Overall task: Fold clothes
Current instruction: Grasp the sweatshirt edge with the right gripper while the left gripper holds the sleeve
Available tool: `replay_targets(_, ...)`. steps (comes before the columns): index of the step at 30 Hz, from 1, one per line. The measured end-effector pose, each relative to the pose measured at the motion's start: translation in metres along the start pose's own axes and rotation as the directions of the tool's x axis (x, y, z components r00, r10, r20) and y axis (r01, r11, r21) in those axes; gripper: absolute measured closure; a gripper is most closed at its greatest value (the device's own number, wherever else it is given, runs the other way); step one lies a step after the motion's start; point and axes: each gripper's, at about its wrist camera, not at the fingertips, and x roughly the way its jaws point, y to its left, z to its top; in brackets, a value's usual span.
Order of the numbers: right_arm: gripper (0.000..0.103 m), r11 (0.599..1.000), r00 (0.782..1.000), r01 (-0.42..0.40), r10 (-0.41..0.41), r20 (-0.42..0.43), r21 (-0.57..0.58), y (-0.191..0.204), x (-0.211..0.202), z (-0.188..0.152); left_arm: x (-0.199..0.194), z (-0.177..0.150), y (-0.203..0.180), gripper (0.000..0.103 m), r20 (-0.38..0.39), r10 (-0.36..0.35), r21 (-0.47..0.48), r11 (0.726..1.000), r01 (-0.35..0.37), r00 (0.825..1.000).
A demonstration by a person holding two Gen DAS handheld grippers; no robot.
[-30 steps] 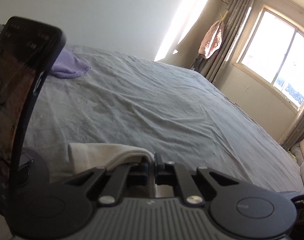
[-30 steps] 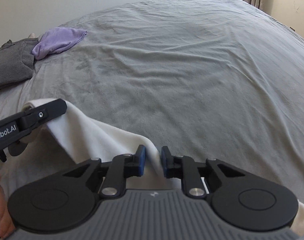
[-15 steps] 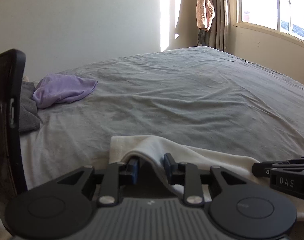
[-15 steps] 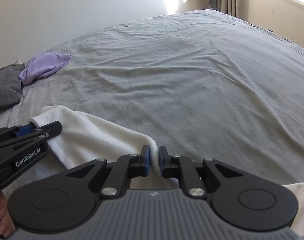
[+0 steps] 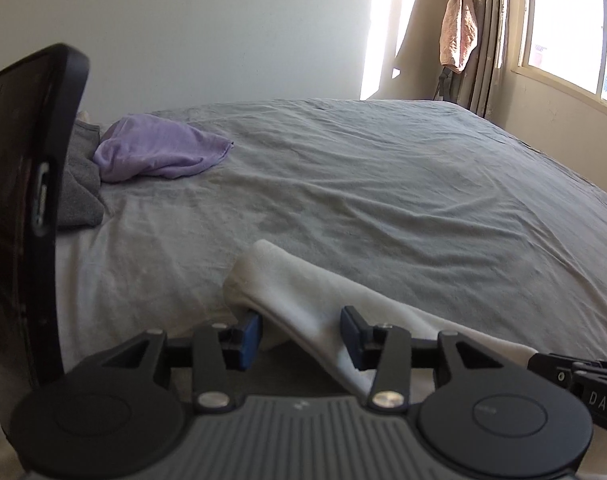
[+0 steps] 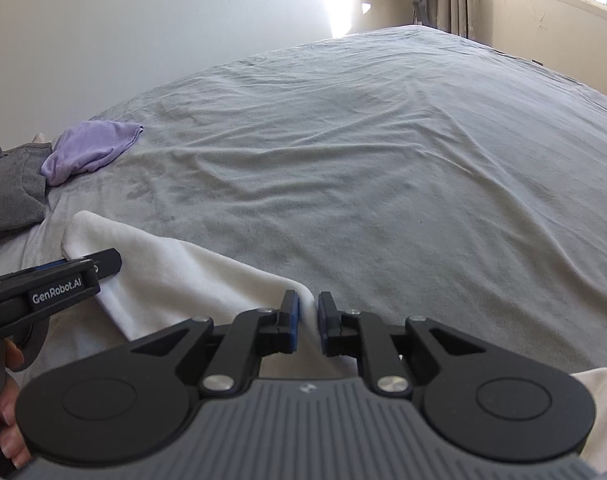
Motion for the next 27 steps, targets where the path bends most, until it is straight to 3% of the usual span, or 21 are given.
replay_targets(1,0.088,1.0,1.0,-0.001,0.001,0.0,0.002,0.0,0.0,0.001,0.0,-0.001,0.0,0.07,0.018,-0.006,0.002,1.0,0.006,1.0)
replay_targets(2,0.088,1.0,1.0,-0.004,0.004,0.0,0.004,0.0,0.0,0.001,-0.002,-0.001,0.0,0.089,0.047,-0.021,0.011,1.0,0.021,0.999)
replay_targets(3,0.088,1.0,1.0,-0.005,0.005,0.0,0.004,0.0,-0.001,0.001,-0.004,-0.002,0.0,0.095,0.081,-0.041,0.025,0.999,0.04,0.996)
replay_targets(7,0.088,1.0,1.0,-0.008,0.008,0.001,0.021,-0.003,-0.001,0.0,-0.03,-0.004,-0.01,0.096,0.301,-0.099,0.124,0.99,0.064,0.949)
replay_targets(8,0.087,1.0,1.0,-0.01,0.01,0.001,0.029,-0.004,0.0,-0.001,-0.035,-0.005,-0.014,0.095,0.324,-0.084,0.144,0.989,0.039,0.942)
replay_targets(10,0.087,0.999,1.0,-0.017,0.017,-0.001,0.046,-0.006,0.001,-0.002,-0.034,-0.008,-0.023,0.086,0.323,-0.028,0.195,0.98,-0.038,0.946)
replay_targets(12,0.087,0.998,1.0,-0.019,0.019,-0.005,0.054,-0.007,0.002,-0.002,-0.022,-0.011,-0.033,0.056,0.259,0.077,0.257,0.955,-0.146,0.963)
replay_targets(13,0.087,0.998,1.0,-0.021,0.022,-0.006,0.054,-0.006,0.001,-0.001,-0.016,-0.012,-0.034,0.053,0.217,0.103,0.267,0.95,-0.16,0.971)
replay_targets(16,0.086,0.998,1.0,-0.03,0.03,-0.002,0.052,-0.005,-0.001,0.0,-0.025,-0.011,-0.033,0.053,0.226,0.097,0.251,0.956,-0.154,0.969)
replay_targets(18,0.086,0.997,0.999,-0.043,0.042,0.013,0.063,-0.008,-0.005,0.003,-0.037,-0.011,-0.034,0.048,0.264,0.079,0.236,0.961,-0.144,0.961)
replay_targets(21,0.086,0.995,0.998,-0.055,0.051,0.044,0.088,-0.016,-0.017,0.005,-0.057,-0.012,-0.038,0.044,0.347,-0.031,0.249,0.967,-0.06,0.937)
replay_targets(23,0.087,0.993,0.997,-0.05,0.043,0.068,0.103,-0.026,-0.03,0.005,-0.051,-0.01,-0.043,0.045,0.283,-0.115,0.303,0.953,0.025,0.952)
replay_targets(25,0.086,0.993,0.997,-0.016,0.008,0.073,0.114,-0.042,-0.046,0.004,-0.029,-0.009,-0.042,0.046,0.13,-0.157,0.309,0.945,0.11,0.979)
replay_targets(27,0.077,0.991,0.996,0.032,-0.042,0.073,0.128,-0.061,-0.064,0.002,-0.01,-0.013,-0.042,0.05,0.019,-0.162,0.313,0.938,0.148,0.987)
